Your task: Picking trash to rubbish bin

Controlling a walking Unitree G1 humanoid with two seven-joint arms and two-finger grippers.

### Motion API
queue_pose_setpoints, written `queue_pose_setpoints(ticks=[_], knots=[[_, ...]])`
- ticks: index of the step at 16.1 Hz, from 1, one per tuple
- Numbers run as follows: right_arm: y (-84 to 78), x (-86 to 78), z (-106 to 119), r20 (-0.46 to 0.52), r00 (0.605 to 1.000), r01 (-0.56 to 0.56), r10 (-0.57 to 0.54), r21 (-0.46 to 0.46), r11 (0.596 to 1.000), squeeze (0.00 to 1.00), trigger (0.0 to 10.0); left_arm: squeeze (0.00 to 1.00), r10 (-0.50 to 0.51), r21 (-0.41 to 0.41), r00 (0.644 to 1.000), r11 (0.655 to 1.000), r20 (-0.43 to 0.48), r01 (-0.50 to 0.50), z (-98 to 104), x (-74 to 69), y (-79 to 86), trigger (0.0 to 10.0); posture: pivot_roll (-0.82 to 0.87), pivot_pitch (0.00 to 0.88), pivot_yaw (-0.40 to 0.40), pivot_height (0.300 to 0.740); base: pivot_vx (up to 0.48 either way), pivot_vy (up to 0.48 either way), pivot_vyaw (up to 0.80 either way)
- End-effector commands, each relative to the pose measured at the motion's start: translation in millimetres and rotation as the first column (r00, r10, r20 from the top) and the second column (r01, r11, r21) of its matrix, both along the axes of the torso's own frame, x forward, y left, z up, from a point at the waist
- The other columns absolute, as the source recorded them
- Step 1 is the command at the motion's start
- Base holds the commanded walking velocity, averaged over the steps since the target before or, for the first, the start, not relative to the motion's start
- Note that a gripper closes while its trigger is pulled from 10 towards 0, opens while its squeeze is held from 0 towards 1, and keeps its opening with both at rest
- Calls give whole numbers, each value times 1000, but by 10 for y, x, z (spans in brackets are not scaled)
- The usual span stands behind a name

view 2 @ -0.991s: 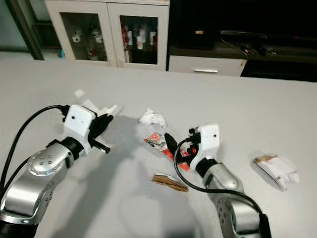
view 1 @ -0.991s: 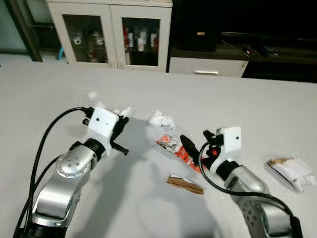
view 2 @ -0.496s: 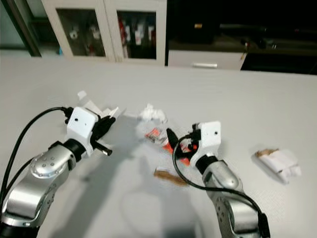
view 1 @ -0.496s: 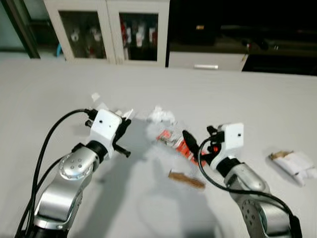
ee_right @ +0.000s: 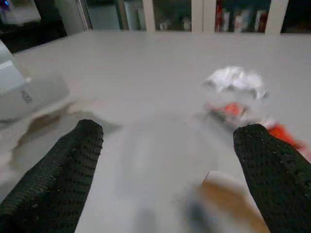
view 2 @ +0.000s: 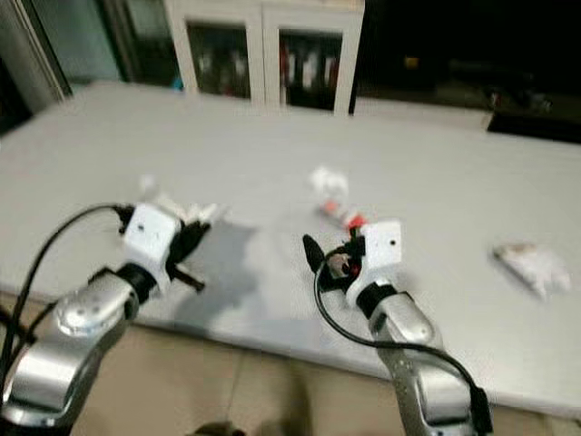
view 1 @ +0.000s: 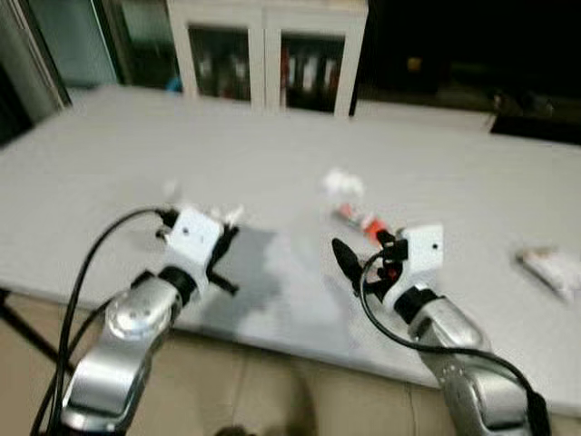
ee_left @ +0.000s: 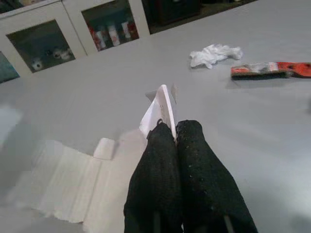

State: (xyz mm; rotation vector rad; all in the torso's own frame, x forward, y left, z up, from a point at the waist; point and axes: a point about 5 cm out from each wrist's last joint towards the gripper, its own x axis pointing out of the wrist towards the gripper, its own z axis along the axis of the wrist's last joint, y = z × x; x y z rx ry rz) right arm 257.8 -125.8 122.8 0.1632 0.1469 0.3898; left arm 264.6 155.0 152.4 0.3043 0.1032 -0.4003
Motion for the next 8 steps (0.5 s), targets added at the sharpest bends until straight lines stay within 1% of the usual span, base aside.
queue_pose_setpoints(ticks=[1, 3, 4, 5, 6, 8], knots=[[-46, 17, 30, 19, 999, 26, -26, -28, 999, 0, 10000, 0, 7, 12, 1000, 1000, 14, -8, 29, 11, 3, 10000, -19, 0, -22, 740, -240, 0, 0], [-111, 25, 9, 18, 997, 80, -79, -50, 996, 0, 10000, 0, 33, 4, 999, 999, 21, -33, 11, 16, 6, 10000, -25, 0, -23, 740, 0, 0, 0], [-135, 17, -3, 19, 995, 98, -97, -56, 994, 0, 10000, 0, 48, 18, 998, 999, 39, -49, 7, 19, 7, 10000, -27, 0, -25, 740, 0, 0, 0], [-138, 15, -3, 20, 995, 99, -98, -55, 994, 0, 10000, 0, 54, 21, 998, 998, 42, -55, 2, 21, 8, 10000, -27, 0, -25, 740, 0, 0, 0], [-149, 3, -34, 11, 993, 120, -120, -55, 991, 0, 10000, 0, 60, 16, 996, 998, 71, -62, -3, 23, -3, 10000, -26, 0, -30, 740, 0, 0, 0], [-146, -5, -52, 1, 992, 129, -129, -44, 991, 0, 10000, 0, 62, 4, 996, 998, 68, -63, -6, 15, -4, 10000, -23, 0, -33, 740, 0, 0, 0]])
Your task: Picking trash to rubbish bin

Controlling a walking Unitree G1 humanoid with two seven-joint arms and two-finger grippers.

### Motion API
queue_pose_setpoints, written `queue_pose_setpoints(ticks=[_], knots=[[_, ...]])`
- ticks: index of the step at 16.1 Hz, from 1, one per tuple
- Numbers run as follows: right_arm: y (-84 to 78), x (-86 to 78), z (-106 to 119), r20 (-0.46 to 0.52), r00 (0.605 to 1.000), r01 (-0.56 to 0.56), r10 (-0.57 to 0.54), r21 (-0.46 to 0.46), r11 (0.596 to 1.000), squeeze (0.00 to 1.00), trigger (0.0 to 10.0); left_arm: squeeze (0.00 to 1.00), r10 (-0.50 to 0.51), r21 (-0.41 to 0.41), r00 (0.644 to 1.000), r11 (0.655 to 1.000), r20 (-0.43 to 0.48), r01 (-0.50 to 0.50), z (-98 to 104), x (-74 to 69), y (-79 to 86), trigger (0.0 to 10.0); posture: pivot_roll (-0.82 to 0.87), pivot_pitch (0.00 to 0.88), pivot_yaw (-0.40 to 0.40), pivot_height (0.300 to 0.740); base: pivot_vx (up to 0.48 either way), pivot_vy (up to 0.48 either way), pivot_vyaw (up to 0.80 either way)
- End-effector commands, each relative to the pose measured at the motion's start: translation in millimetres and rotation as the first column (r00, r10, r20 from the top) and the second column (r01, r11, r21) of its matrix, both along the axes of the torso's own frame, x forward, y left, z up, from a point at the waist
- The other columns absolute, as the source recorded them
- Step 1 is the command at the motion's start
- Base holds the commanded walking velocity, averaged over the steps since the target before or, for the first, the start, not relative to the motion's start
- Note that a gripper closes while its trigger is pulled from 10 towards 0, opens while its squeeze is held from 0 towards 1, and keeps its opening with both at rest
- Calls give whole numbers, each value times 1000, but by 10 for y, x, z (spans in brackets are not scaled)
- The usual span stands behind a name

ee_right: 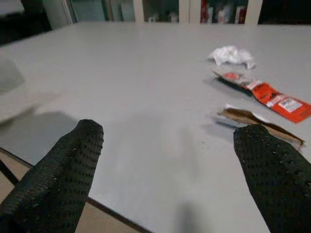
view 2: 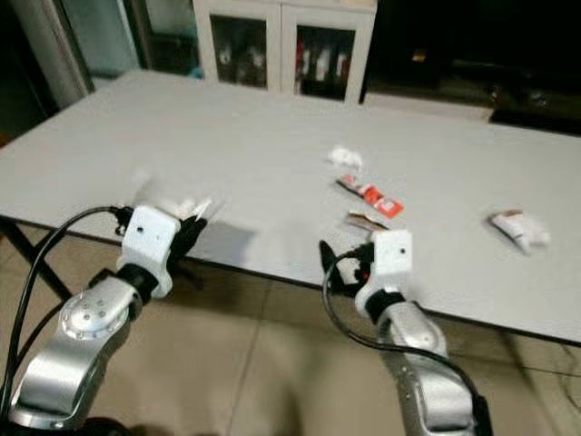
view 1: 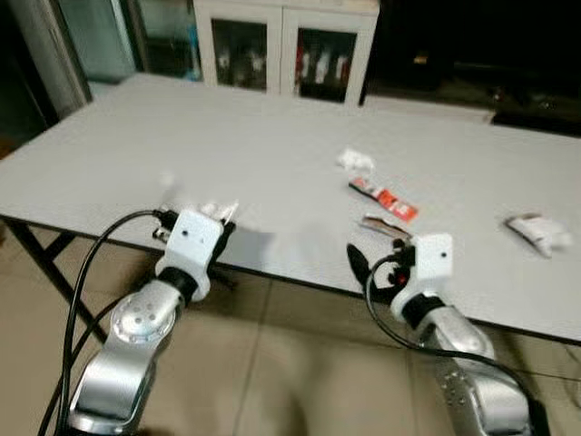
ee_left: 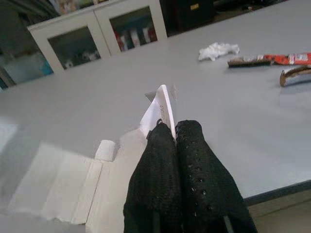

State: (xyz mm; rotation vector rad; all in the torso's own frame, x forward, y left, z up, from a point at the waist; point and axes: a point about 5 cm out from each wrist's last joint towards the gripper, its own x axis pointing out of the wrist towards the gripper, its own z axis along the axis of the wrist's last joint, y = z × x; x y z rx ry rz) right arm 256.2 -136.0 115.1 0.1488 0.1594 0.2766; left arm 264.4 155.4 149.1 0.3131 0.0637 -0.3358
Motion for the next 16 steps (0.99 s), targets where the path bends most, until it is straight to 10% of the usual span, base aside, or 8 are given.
queue_pose_setpoints(ticks=[1, 16], knots=[[-38, 4, 19, 11, 1000, 23, -23, -8, 1000, 0, 10000, 0, 8, -4, 1000, 1000, 22, -7, 35, 9, -8, 10000, -18, 0, -39, 740, 0, 0, 0], [-8, -35, -218, -5, 1000, -5, 5, 26, 1000, 0, 10000, 0, 35, 63, 999, 997, 30, -37, -55, -116, 119, 10000, 36, 0, -84, 740, 56, 0, -129]])
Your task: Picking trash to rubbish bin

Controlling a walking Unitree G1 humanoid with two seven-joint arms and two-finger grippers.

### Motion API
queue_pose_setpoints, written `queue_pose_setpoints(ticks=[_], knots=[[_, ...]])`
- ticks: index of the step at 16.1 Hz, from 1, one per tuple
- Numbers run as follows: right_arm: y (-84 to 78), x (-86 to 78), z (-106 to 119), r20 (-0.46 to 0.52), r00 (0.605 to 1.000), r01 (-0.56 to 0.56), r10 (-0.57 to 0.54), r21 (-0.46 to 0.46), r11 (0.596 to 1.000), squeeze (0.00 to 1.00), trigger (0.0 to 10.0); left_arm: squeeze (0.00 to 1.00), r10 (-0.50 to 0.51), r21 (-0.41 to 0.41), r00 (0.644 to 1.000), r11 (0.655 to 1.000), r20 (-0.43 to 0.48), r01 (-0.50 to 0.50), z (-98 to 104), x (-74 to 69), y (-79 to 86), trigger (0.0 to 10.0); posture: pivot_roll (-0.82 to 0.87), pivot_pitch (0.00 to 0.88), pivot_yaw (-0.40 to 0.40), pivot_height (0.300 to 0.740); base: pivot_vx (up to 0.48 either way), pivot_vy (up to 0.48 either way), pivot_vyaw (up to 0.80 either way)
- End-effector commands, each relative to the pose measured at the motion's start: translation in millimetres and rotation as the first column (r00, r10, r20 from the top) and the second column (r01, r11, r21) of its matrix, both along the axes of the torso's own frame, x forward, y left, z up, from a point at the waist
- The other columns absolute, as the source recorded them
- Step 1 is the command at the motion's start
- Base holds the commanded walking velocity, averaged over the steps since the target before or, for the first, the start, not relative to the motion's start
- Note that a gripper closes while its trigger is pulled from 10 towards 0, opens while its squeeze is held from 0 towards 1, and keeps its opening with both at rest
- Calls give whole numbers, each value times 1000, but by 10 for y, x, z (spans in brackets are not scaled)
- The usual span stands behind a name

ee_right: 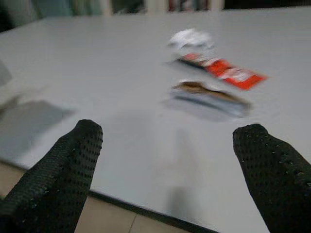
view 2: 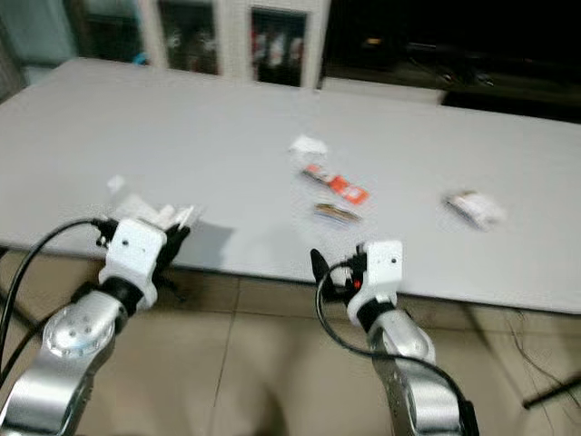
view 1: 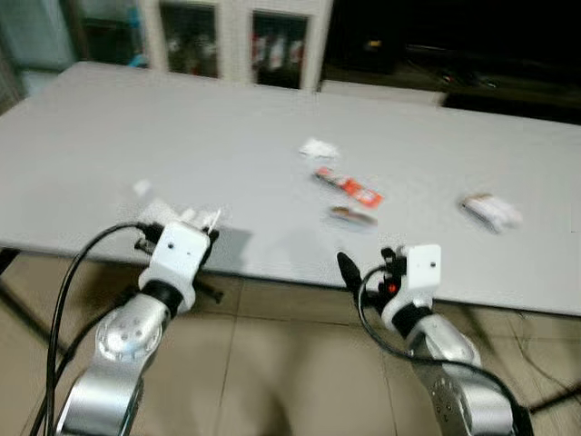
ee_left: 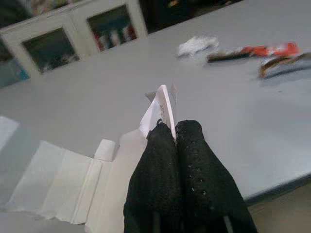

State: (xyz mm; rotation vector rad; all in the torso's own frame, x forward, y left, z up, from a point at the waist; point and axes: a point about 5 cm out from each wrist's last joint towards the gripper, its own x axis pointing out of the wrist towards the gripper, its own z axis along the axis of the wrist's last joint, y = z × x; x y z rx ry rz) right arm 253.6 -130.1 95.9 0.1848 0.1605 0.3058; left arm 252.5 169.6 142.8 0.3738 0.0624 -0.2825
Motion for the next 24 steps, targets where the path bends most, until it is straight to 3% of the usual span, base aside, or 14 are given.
queue_pose_setpoints(ticks=[1, 5, 10, 14, 16, 18, 19, 22, 24], knots=[[-58, -12, -27, 2, 999, 32, -32, -5, 999, 0, 10000, 0, -16, 5, 1000, 1000, 9, 16, 23, 5, -24, 10000, 40, 0, -74, 740, 304, 0, -725], [23, -9, -13, 20, 999, 37, -37, 14, 999, 0, 10000, 0, -27, 15, 1000, 1000, 7, 27, 46, 9, 0, 10000, 51, 0, -53, 740, 316, 0, -727], [47, 55, 12, 52, 998, 29, -29, 11, 1000, 0, 10000, 0, -19, 36, 1000, 999, 12, 18, 67, -7, 40, 10000, 67, 0, -60, 740, 321, 0, 0], [25, 252, 120, 109, 993, 55, -54, -10, 998, 0, 10000, 0, -5, 41, 999, 999, 31, 3, 103, 16, 62, 10000, 78, 0, -75, 740, 321, 0, 0], [-54, 413, 205, 139, 986, 103, -93, -67, 992, 0, 10000, 0, -2, 45, 999, 999, 35, 1, 108, 24, 67, 10000, 79, 0, -76, 740, 321, 0, 0], [-275, 603, 274, 164, 967, 218, -198, -120, 968, 0, 10000, 0, -3, 49, 999, 999, 39, 1, 115, 40, 67, 10000, 79, 0, -74, 740, 321, 0, 0], [-386, 664, 294, 157, 956, 267, -248, -119, 956, 1000, 10000, 0, -13, 55, 999, 998, 41, 11, 122, 45, 56, 10000, 79, 0, -71, 740, 319, 0, 0], [-612, 807, 405, 176, 929, 349, -327, -117, 930, 1000, 10000, 0, -39, 74, 998, 997, 39, 36, 135, 59, 50, 10000, 70, 0, -56, 740, 321, 0, 0], [-626, 895, 409, 157, 938, 330, -310, -122, 936, 1000, 10000, 0, -44, 82, 998, 996, 35, 41, 133, 72, 51, 10000, 69, 0, -51, 740, 319, 0, 0]])
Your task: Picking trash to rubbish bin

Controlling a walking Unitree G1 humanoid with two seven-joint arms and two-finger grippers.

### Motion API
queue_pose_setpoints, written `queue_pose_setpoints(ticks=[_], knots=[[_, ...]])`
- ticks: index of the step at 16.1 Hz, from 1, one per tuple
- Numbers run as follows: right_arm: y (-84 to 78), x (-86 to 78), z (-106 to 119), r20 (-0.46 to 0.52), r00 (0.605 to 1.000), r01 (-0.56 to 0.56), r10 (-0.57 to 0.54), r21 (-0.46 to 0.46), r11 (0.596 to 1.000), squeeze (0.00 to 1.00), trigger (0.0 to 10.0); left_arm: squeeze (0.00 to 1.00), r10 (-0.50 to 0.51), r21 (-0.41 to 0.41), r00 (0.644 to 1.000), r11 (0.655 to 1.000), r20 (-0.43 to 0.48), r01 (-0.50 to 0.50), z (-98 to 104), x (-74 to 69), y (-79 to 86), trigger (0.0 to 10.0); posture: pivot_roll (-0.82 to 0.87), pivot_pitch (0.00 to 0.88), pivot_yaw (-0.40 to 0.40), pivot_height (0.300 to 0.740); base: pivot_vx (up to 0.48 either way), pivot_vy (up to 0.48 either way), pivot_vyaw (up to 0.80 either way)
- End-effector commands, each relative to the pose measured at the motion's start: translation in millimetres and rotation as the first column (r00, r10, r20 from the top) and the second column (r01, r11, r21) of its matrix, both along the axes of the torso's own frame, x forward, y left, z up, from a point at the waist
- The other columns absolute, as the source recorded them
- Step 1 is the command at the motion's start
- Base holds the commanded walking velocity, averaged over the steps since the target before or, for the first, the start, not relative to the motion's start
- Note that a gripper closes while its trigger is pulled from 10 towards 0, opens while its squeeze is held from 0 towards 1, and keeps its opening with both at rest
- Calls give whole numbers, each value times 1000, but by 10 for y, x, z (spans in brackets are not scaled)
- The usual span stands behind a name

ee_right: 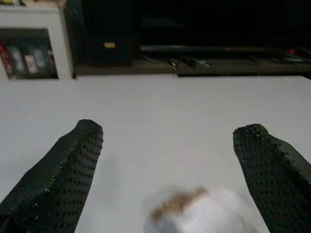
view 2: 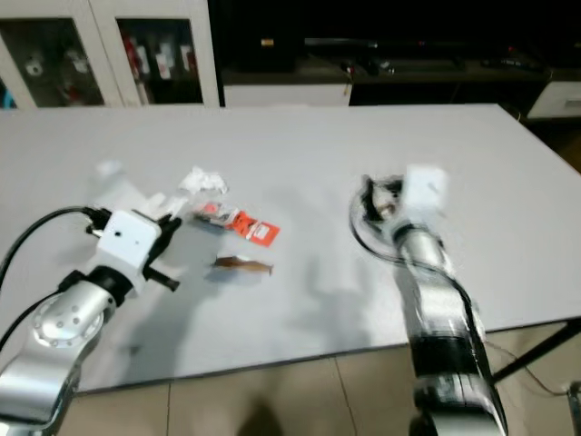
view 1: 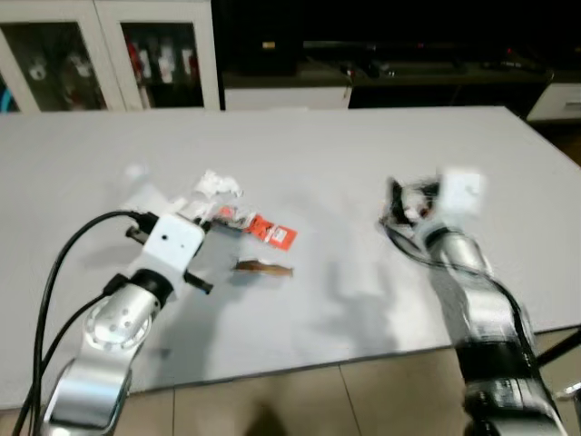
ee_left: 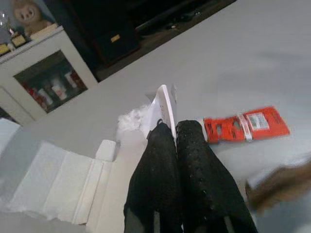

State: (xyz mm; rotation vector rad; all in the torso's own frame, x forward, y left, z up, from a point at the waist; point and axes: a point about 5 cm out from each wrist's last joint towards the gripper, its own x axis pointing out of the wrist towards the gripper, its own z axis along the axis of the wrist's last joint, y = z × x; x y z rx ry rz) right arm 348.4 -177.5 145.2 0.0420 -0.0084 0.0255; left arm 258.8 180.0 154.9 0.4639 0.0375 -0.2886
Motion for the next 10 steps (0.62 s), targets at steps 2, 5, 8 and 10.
queue_pose_setpoints(ticks=[2, 5, 8, 10], knots=[[-122, 14, -143, -69, 997, 20, -21, -15, 1000, 1000, 10000, 0, -39, 8, 999, 999, -3, 39, 16, 15, -63, 10000, 70, 0, -44, 740, 292, 0, 0], [-130, 150, -177, -127, 989, 59, -73, -110, 992, 1000, 10000, 0, -84, 10, 996, 996, -15, 85, 50, -6, -84, 10000, 81, 0, -38, 740, 0, 0, 0], [-132, 209, -312, -242, 969, 39, -59, -84, 996, 0, 10000, 0, -135, -1, 991, 991, -17, 135, 58, -60, -139, 10000, 89, 0, -42, 740, 0, 0, 0], [-147, 238, -369, -276, 958, 54, -77, -89, 995, 0, 10000, 0, -166, 0, 986, 986, -17, 166, 70, -116, -178, 10000, 109, 0, -49, 740, 0, 0, 0]])
